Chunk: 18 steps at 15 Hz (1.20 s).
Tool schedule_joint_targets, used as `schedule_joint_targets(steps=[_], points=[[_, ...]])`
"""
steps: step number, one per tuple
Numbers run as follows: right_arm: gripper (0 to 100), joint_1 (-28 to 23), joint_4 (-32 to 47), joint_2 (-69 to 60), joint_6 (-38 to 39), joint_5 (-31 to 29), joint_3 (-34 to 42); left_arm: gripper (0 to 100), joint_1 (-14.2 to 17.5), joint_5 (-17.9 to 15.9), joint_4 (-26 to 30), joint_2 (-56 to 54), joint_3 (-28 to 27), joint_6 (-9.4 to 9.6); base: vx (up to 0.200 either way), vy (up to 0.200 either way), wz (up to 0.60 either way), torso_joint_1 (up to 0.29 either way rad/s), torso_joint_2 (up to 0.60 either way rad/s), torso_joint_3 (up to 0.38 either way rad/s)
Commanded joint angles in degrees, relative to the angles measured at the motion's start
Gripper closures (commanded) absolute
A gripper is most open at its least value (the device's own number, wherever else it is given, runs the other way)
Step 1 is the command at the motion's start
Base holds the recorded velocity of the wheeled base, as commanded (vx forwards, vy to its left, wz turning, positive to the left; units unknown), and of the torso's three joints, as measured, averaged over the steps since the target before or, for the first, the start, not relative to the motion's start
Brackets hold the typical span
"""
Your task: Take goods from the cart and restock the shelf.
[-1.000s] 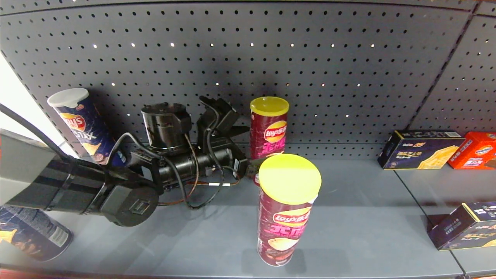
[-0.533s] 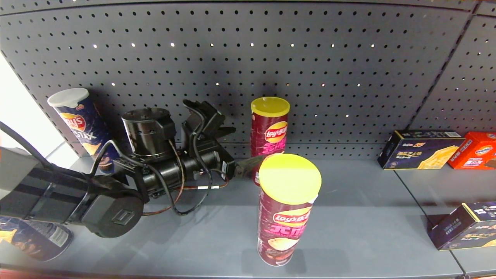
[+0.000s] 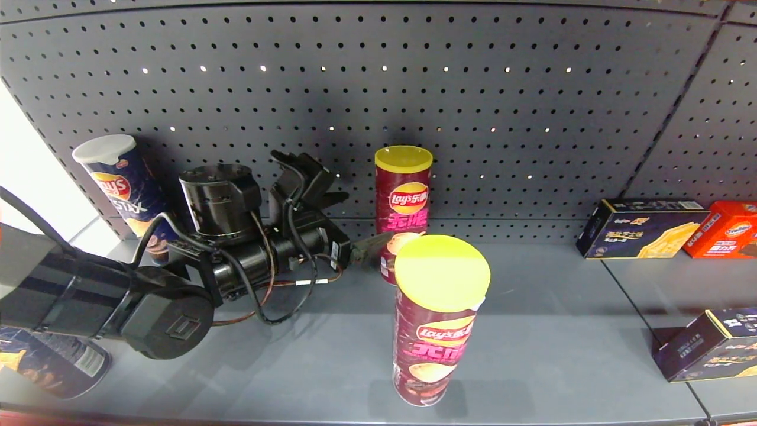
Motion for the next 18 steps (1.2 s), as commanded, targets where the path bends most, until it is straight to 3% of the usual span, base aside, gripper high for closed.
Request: schedule_joint_targets(steps=[1,5,12,15,18], points=[[0,0.0,0.0,0.1,0.0,0.0,0.0,0,0.1,0.0,-0.1,0.1,0.0,0.01,0.0,0.0,0.0,0.0,0.0,0.0],[0,0.0,0.0,0.1,0.0,0.0,0.0,0,0.0,0.0,-0.1,-3.5,3.1,-0.08,0.0,0.0,0.0,0.0,0.0,0.0],[0,0.0,0.0,0.1,0.0,0.0,0.0,0,0.0,2.3,-0.1,-17.9,18.3,-0.25,0.0,0.0,0.0,0.0,0.0,0.0],[0,0.0,0.0,0.1,0.0,0.0,0.0,0,-1.1,6.1,-0.1,-26.6,26.2,-0.52,0.0,0.0,0.0,0.0,0.0,0.0],[0,0.0,0.0,0.1,0.0,0.0,0.0,0,-5.1,10.8,0.0,-35.4,34.1,-1.31,0.0,0.0,0.0,0.0,0.0,0.0]])
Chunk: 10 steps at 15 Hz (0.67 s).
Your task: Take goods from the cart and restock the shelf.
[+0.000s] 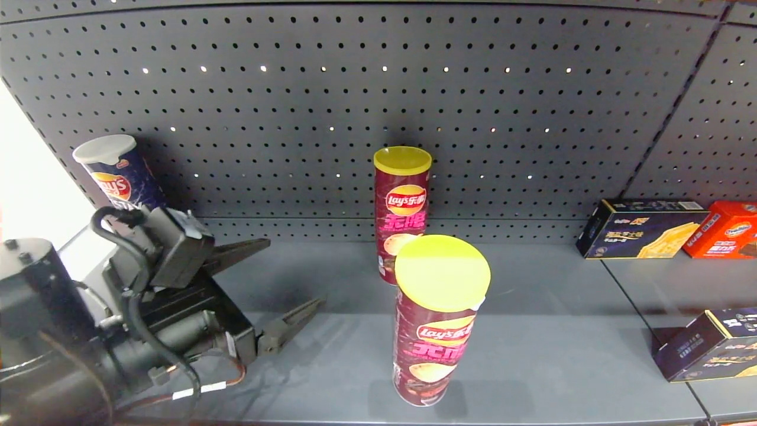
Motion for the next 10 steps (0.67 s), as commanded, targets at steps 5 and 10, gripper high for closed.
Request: schedule_joint_targets(steps=[5,10], points=[[0,0.0,0.0,0.1,0.0,0.0,0.0,0,-5.2,2.2,0.9,-18.9,14.2,-2.96,0.0,0.0,0.0,0.0,0.0,0.0],[0,0.0,0.0,0.1,0.0,0.0,0.1,0,-6.4,3.8,1.0,-25.4,19.7,-2.69,0.0,0.0,0.0,0.0,0.0,0.0]])
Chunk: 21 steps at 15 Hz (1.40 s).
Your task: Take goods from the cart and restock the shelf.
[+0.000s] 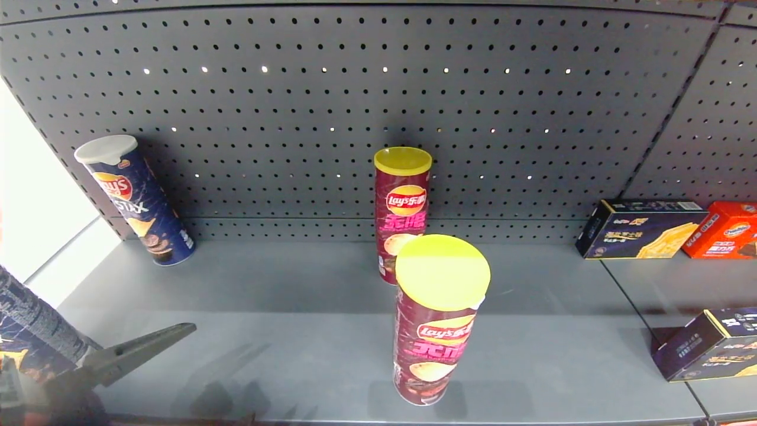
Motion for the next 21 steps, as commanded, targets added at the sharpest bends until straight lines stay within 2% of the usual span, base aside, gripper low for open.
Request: schedule_joint_targets(steps=[1,2,3,4,5,6,7,8,9,12,13,14,15,16,17,21], points=[[0,0.0,0.0,0.1,0.0,-0.1,0.0,0,0.0,0.0,2.0,-5.7,2.5,-0.27,0.0,0.0,0.0,0.0,0.0,0.0],[0,0.0,0.0,0.1,0.0,0.0,0.0,0,-0.1,0.0,9.5,-11.9,2.6,-0.27,0.0,0.0,0.0,0.0,0.0,0.0],[0,0.0,0.0,0.1,0.0,0.0,0.0,0,1.9,-0.2,16.5,-17.4,2.6,0.08,0.0,0.0,0.0,0.0,0.0,0.0],[0,0.0,0.0,0.1,0.0,0.0,0.0,0,2.3,-0.2,17.4,-18.2,2.6,0.08,0.0,0.0,0.0,0.0,0.0,0.0],[0,0.0,0.0,0.1,0.0,-0.1,0.0,0,5.9,-0.4,24.4,-24.7,2.6,0.34,0.0,0.0,0.0,0.0,0.0,0.0],[0,0.0,0.0,0.1,0.0,-0.1,0.0,0,7.8,-0.4,25.2,-25.8,2.6,0.43,0.0,0.0,0.0,0.0,0.0,0.0],[0,0.0,0.0,0.1,0.0,0.0,0.0,0,12.4,-0.5,26.3,-27.3,2.6,0.69,0.0,0.0,0.0,0.0,0.0,0.0],[0,0.0,0.0,0.1,0.0,0.0,0.0,0,16.9,-0.3,30.3,-30.0,2.6,2.45,0.0,0.0,0.0,0.0,0.0,0.0],[0,0.0,0.0,0.1,0.0,0.0,0.0,0,20.7,-0.2,34.9,-32.3,2.6,2.98,0.0,0.0,0.0,0.0,0.0,0.0],[0,0.0,0.0,0.1,0.0,0.0,0.0,0,28.5,-0.3,48.3,-42.8,2.6,2.71,0.0,0.0,0.0,0.0,0.0,0.0],[0,0.0,0.0,0.1,0.0,0.0,0.0,0,30.5,-0.3,48.4,-46.2,2.6,2.28,0.0,0.0,0.0,0.0,0.0,0.0],[0,0.0,0.0,0.1,0.0,0.0,0.0,0,31.2,-0.2,48.7,-48.0,2.6,2.19,0.0,0.0,0.0,0.0,0.0,0.0],[0,0.0,0.0,0.1,0.0,0.0,0.1,0,33.2,-0.2,48.8,-54.2,2.6,0.43,0.0,0.0,0.0,0.0,0.0,0.0],[0,0.0,0.0,0.1,0.0,0.0,0.1,0,33.8,0.2,48.8,-56.3,2.6,-1.42,0.0,0.0,0.0,0.0,0.0,0.0],[0,0.0,0.0,0.1,0.0,-0.1,0.0,0,33.8,0.0,48.8,-55.7,2.6,-2.21,0.0,0.0,0.0,0.0,0.0,0.0],[0,0.0,0.0,0.1,0.0,-0.1,0.0,0,33.8,0.0,48.9,-55.7,2.6,-2.56,0.0,0.0,0.0,0.0,0.0,0.0]])
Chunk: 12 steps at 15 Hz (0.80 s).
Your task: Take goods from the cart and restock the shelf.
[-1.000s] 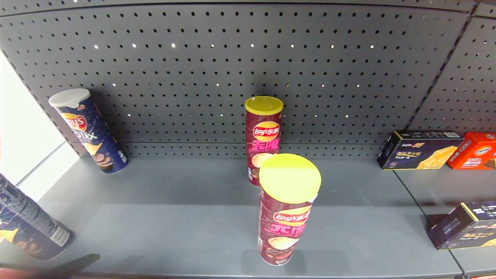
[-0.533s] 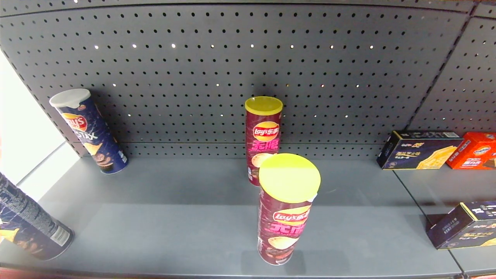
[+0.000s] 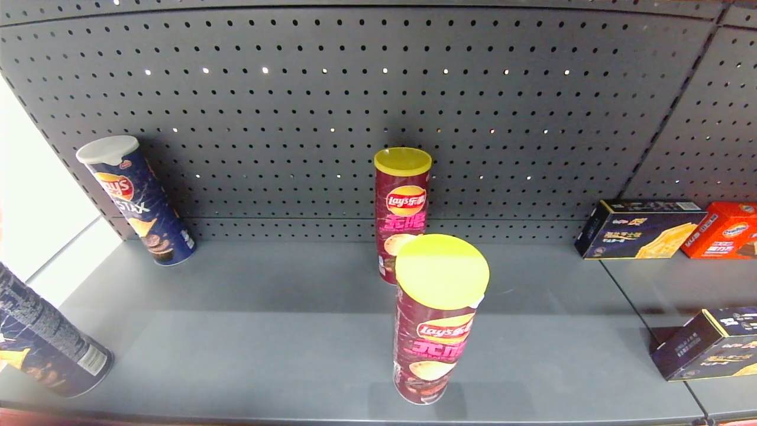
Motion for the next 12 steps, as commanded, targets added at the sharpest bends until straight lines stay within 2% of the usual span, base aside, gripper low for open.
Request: schedule_joint_targets(steps=[1,3,4,5,7,9,11,12], points=[[0,0.0,0.0,0.1,0.0,-0.1,0.0,0,0.1,-0.2,-0.1,-0.8,0.0,-0.29,0.0,0.0,0.0,0.0,0.0,0.0],[0,0.0,0.0,0.1,0.0,0.0,0.0,0,0.1,1.0,-0.1,-0.8,0.0,-0.2,0.0,0.0,0.0,0.0,0.0,0.0],[0,0.0,0.0,0.1,0.0,0.0,0.0,0,0.1,10.5,2.7,-0.9,0.0,-0.9,0.0,0.0,0.0,0.0,0.0,0.0],[0,0.0,0.0,0.1,0.0,0.0,0.0,0,0.1,11.1,2.6,-0.9,0.0,-3.45,0.0,0.0,0.0,0.0,0.0,0.0],[0,0.0,0.0,0.1,0.0,-0.1,0.0,0,0.1,11.0,3.1,-0.8,0.0,-4.33,0.0,0.0,0.0,0.0,0.0,0.0],[0,0.0,0.0,0.1,0.0,-0.1,0.0,0,0.1,9.8,3.2,-0.9,-0.1,-6.26,0.0,0.0,0.0,0.0,0.0,0.0],[0,0.0,-0.1,0.2,-0.5,0.2,0.0,0,0.1,10.0,3.1,-0.9,-0.1,-6.79,0.0,0.0,0.0,0.0,0.0,0.0],[0,0.0,0.0,0.1,-0.3,0.2,0.0,0,0.1,11.2,3.0,-0.9,0.0,-6.7,0.0,0.0,0.0,0.0,0.0,0.0]])
